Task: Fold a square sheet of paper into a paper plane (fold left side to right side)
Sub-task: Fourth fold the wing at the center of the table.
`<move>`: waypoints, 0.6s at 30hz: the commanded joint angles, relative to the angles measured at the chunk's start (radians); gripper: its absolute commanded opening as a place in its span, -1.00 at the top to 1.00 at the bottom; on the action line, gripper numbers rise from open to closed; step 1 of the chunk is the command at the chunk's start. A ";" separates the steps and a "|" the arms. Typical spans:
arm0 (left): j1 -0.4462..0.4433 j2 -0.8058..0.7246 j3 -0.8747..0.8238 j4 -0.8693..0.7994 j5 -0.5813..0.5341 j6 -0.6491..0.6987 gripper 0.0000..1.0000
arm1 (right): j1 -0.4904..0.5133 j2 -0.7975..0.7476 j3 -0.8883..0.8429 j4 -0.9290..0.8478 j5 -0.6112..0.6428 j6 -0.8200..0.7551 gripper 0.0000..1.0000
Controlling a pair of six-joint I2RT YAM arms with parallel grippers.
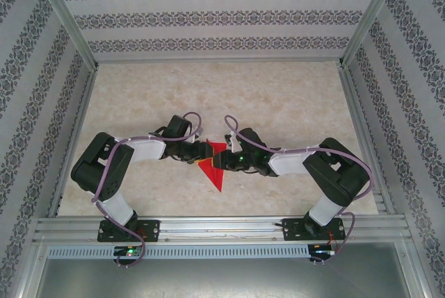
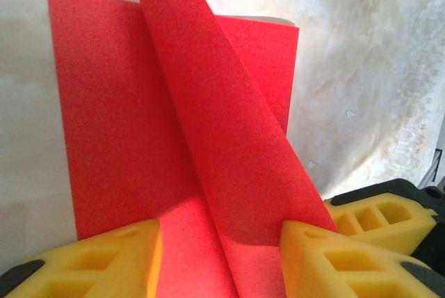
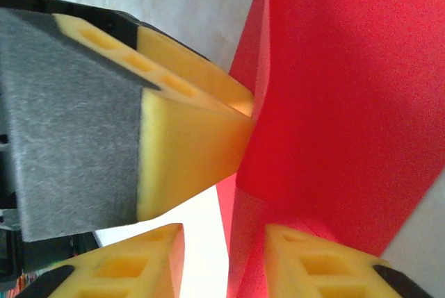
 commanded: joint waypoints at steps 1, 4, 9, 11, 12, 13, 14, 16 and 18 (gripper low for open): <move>-0.020 0.037 -0.007 -0.038 -0.093 0.040 0.04 | -0.001 0.007 0.022 -0.030 0.025 -0.033 0.41; -0.019 0.039 -0.005 -0.038 -0.093 0.041 0.04 | -0.001 -0.004 0.015 -0.048 0.042 -0.039 0.52; -0.019 0.040 -0.005 -0.040 -0.096 0.042 0.04 | -0.002 -0.021 0.018 -0.112 0.077 -0.063 0.76; -0.019 0.039 -0.003 -0.043 -0.096 0.043 0.04 | -0.004 -0.028 0.021 -0.139 0.096 -0.073 0.84; -0.020 0.040 -0.004 -0.043 -0.096 0.043 0.04 | -0.003 -0.031 0.022 -0.148 0.104 -0.076 0.86; -0.019 0.040 -0.004 -0.043 -0.096 0.043 0.04 | -0.004 -0.031 0.025 -0.158 0.112 -0.081 0.87; -0.019 0.040 -0.003 -0.043 -0.095 0.043 0.04 | -0.003 -0.033 0.028 -0.169 0.119 -0.087 0.87; -0.019 0.040 -0.003 -0.043 -0.096 0.044 0.04 | -0.005 -0.031 0.033 -0.187 0.130 -0.091 0.87; -0.019 0.040 -0.003 -0.043 -0.096 0.043 0.04 | -0.007 -0.029 0.038 -0.197 0.136 -0.096 0.87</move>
